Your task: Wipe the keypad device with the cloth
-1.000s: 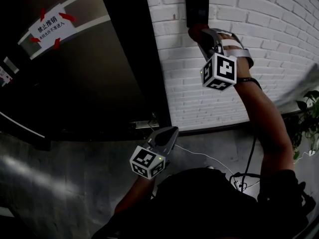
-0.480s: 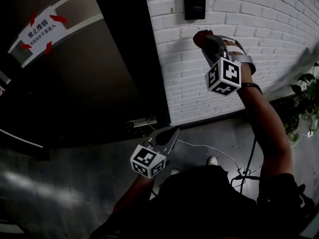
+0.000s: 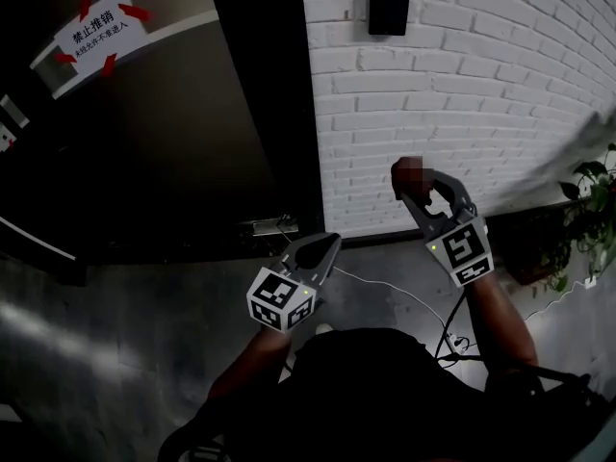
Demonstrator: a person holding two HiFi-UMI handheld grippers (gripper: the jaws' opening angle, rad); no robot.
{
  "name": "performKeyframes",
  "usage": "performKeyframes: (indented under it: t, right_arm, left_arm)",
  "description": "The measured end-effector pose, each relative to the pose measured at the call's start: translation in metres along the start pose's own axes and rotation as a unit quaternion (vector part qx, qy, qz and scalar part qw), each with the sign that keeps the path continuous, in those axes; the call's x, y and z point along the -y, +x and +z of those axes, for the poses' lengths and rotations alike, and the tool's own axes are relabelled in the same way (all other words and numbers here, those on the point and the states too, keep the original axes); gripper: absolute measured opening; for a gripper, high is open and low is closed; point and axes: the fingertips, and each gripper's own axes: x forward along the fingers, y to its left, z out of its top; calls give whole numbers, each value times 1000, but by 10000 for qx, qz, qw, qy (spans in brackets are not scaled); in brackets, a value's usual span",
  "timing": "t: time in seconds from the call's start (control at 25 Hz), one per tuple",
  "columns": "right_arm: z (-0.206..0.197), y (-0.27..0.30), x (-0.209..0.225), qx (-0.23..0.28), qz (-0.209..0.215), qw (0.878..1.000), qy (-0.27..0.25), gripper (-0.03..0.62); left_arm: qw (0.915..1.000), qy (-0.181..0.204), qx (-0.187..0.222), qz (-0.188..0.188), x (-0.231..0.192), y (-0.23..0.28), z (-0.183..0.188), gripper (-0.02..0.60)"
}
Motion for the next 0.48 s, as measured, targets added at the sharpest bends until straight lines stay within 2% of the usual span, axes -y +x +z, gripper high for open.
performKeyframes:
  t: [0.16, 0.32, 0.48]
  right_arm:
    - [-12, -50, -41, 490, 344, 9945, 854, 143]
    - [-25, -98, -62, 762, 645, 9783, 1818, 143]
    - [-42, -130, -78, 784, 845, 9721, 2045, 143]
  left_arm:
    - [9997, 25, 161, 156, 20, 4, 8, 17]
    - [9991, 46, 261, 325, 46, 11, 9, 17]
    - [9985, -11, 242, 489, 72, 12, 1, 17]
